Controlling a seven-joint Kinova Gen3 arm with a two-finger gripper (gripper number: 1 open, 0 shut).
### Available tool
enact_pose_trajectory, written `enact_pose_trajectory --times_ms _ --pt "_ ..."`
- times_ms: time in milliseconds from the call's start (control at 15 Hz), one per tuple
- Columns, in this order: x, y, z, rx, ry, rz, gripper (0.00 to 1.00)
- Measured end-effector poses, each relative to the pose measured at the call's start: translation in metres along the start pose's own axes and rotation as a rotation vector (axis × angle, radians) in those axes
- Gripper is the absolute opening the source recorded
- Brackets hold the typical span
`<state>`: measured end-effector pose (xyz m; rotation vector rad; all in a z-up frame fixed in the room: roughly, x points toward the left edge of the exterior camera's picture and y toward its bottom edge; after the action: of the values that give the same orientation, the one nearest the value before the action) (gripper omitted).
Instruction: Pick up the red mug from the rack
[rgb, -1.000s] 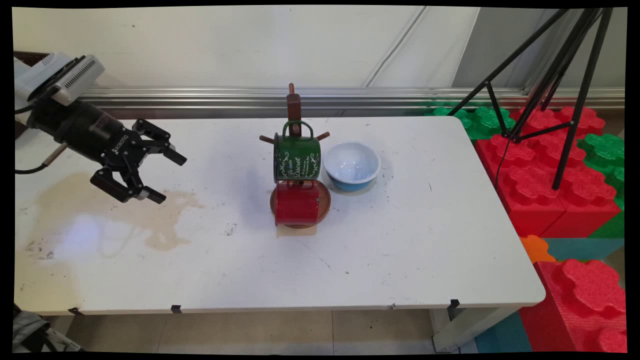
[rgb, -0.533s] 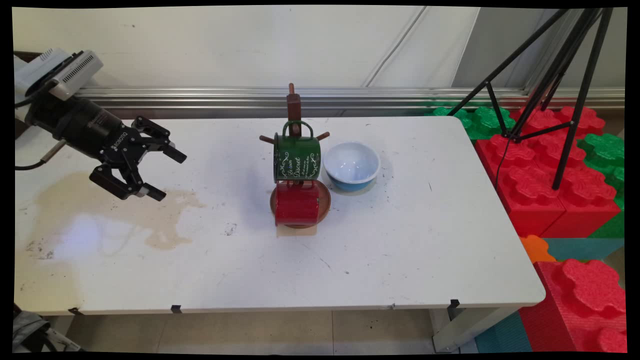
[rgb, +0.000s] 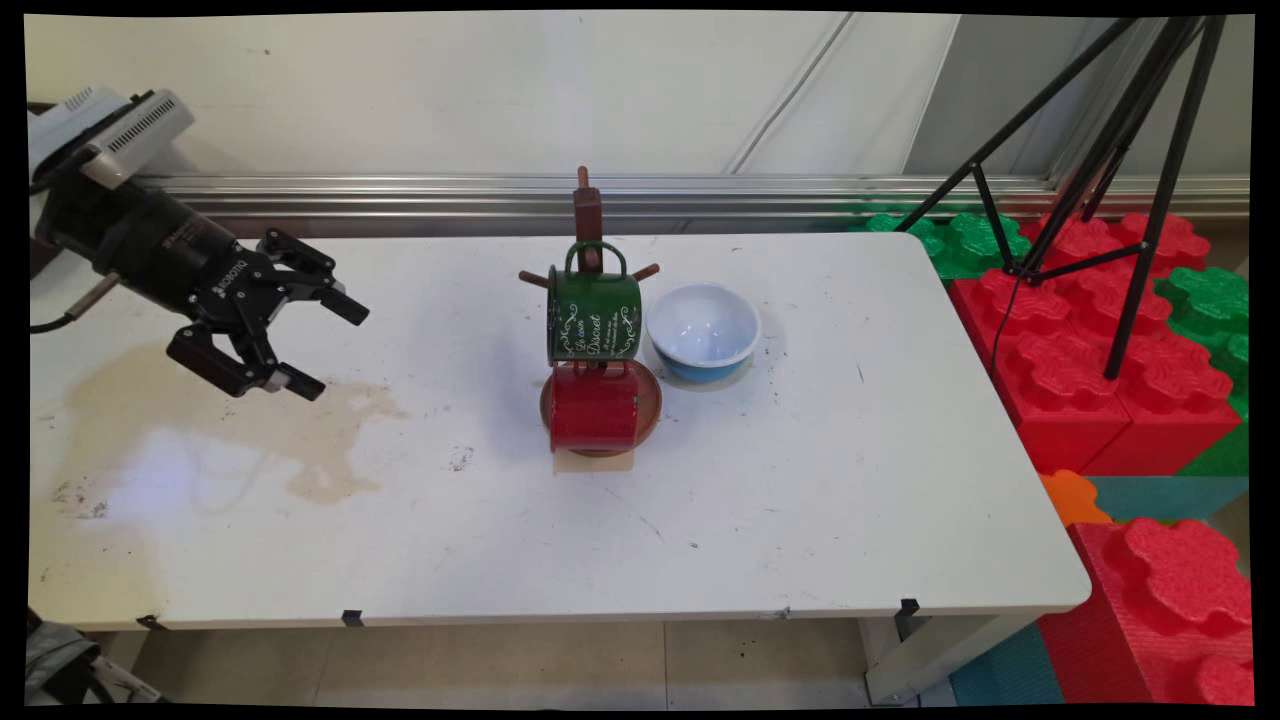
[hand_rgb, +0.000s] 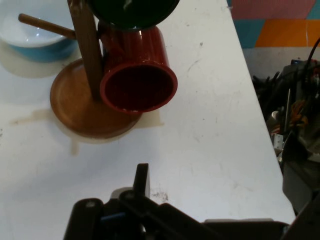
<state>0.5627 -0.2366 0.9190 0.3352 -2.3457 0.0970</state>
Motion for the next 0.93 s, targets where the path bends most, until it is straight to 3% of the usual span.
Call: enact_pose_trajectory --times_ms 933 --pt "0.0018 0.0059 0.0 -0.025 0.046 -0.062 1.0"
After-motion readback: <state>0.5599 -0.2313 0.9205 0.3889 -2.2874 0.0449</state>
